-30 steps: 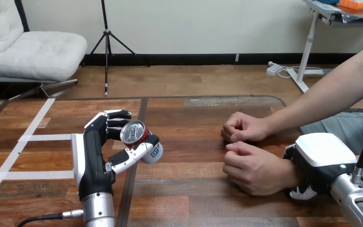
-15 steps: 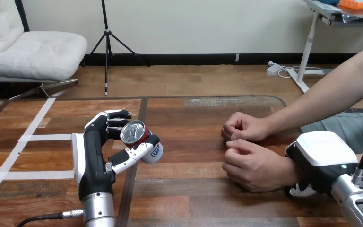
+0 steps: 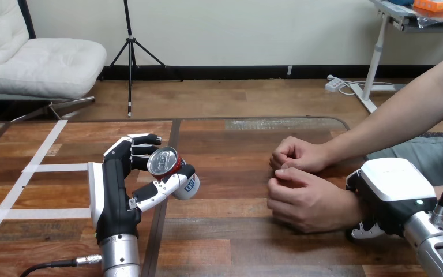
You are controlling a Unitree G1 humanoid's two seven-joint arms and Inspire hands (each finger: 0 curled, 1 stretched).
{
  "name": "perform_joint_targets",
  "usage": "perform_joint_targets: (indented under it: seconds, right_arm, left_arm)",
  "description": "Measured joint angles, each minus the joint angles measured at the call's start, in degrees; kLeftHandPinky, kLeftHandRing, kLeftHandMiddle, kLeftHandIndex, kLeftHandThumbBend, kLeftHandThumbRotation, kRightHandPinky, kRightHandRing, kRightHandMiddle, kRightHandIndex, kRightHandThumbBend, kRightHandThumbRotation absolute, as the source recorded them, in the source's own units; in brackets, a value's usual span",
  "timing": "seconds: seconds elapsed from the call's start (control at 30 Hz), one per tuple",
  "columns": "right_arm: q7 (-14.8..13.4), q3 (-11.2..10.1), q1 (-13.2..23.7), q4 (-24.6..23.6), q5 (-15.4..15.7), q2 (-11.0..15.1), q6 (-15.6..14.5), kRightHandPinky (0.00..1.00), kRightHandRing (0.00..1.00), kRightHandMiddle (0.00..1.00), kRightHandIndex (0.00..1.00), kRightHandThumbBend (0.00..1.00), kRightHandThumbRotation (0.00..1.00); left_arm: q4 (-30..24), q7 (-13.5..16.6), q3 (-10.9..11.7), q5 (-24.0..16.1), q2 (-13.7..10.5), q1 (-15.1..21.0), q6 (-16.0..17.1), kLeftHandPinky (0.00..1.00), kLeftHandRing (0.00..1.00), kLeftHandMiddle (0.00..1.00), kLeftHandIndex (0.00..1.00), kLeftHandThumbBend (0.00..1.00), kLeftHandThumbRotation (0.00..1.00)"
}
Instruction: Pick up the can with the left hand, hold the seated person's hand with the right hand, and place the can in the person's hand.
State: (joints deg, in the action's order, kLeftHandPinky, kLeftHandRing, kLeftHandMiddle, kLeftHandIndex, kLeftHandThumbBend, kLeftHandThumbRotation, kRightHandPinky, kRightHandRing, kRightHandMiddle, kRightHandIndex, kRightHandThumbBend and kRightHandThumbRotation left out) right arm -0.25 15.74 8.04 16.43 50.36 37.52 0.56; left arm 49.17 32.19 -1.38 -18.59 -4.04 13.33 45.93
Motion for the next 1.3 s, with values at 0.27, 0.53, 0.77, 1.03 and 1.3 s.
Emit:
perform_joint_targets:
  seconds: [0.27, 0.53, 0.77, 1.03, 1.3]
  right_arm:
    - [-0.23, 0.00, 0.11, 0.14, -0.40, 0.01, 0.49, 0.23, 0.34, 0.44, 0.47, 0.74, 0.00]
    - [-1.35, 0.00, 0.01, 0.50, -0.66, 0.05, 1.19, 0.20, 0.30, 0.40, 0.45, 0.76, 0.00]
    - [-2.47, -0.18, -0.53, 0.25, -1.09, 0.32, 2.48, 0.19, 0.29, 0.40, 0.46, 0.77, 0.00]
    - [-1.94, -0.78, -1.95, -2.03, -1.22, 0.56, 2.25, 0.14, 0.23, 0.35, 0.46, 0.78, 0.00]
    - [-0.47, -1.61, -3.85, -5.90, -1.29, 0.88, 1.96, 0.15, 0.24, 0.36, 0.46, 0.80, 0.00]
  left_arm:
    - [0.00, -0.18, 0.00, -0.02, 0.01, 0.00, 0.00, 0.50, 0.44, 0.46, 0.55, 0.71, 0.00]
    - [0.00, -0.18, 0.01, -0.08, 0.00, 0.00, 0.00, 0.50, 0.44, 0.46, 0.55, 0.71, 0.00]
    - [0.00, -0.27, 0.00, -0.04, 0.01, 0.00, 0.00, 0.50, 0.44, 0.46, 0.55, 0.71, 0.00]
    - [0.00, -0.88, -0.06, -0.07, 0.04, 0.04, 0.01, 0.48, 0.45, 0.47, 0.55, 0.72, 0.00]
    - [0.00, -1.86, -0.24, -0.09, 0.45, 0.21, 0.01, 0.49, 0.45, 0.47, 0.55, 0.72, 0.00]
